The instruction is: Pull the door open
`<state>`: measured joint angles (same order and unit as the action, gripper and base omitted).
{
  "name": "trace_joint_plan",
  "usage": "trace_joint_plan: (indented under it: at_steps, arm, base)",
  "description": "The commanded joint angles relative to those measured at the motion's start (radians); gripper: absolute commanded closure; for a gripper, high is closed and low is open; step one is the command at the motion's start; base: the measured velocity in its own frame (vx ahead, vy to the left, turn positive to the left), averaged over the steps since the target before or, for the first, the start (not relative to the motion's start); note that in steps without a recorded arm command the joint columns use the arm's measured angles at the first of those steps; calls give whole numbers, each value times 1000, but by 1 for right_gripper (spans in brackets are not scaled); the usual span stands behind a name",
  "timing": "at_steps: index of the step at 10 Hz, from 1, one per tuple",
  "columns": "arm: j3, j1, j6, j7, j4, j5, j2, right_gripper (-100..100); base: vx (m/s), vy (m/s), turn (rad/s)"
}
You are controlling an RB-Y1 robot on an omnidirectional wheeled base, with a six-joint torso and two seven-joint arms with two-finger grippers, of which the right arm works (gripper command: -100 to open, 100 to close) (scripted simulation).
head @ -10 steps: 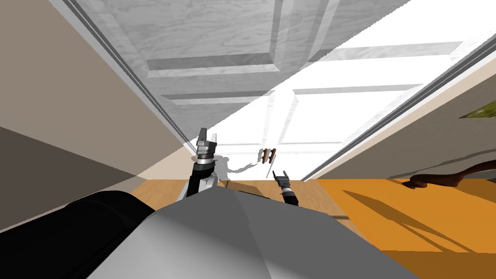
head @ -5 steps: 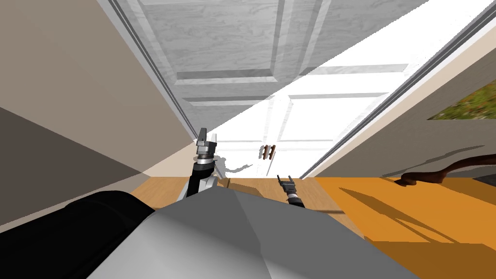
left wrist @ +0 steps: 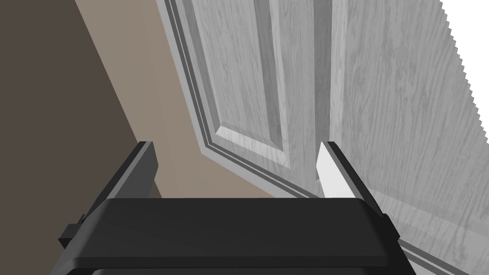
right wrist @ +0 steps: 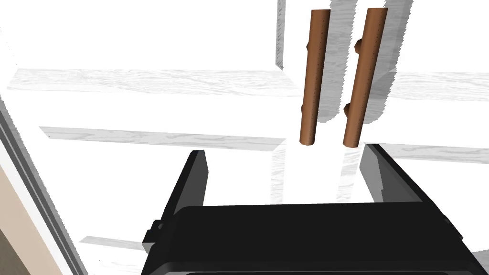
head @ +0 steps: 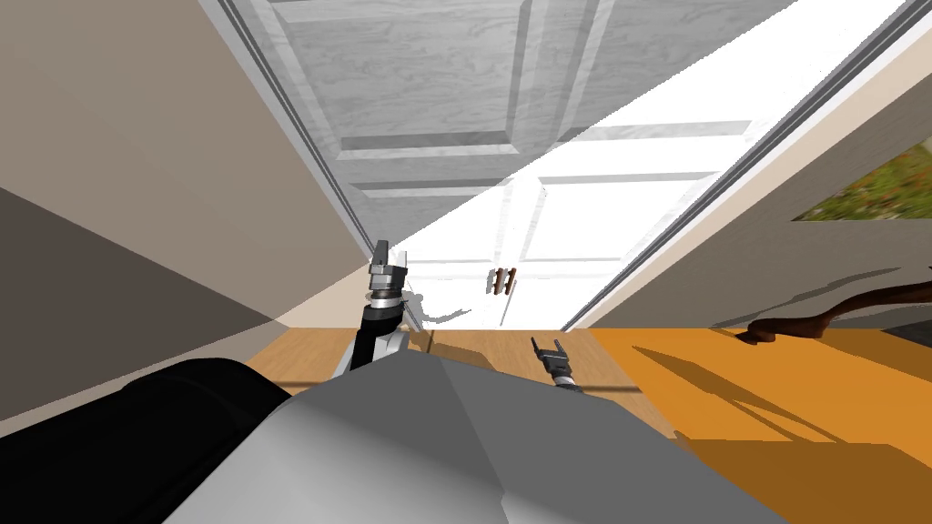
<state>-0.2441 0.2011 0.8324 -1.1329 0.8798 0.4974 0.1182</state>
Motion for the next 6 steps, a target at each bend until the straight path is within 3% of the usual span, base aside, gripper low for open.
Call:
trace_joint_plan:
  at_steps: [1, 2, 5, 6]
  arm:
    - [-10, 4, 7, 3, -30, -22, 29, -100]
    - [-12, 6, 8, 3, -33, -26, 33, -100]
    - [-31, 28, 19, 6, -84, -85, 101, -100]
    - [-33, 30, 20, 6, -90, -92, 108, -100]
  base:
    - [-82, -22, 3]
    - [-67, -20, 3]
    - [-74, -22, 15]
    - [-68, -32, 18]
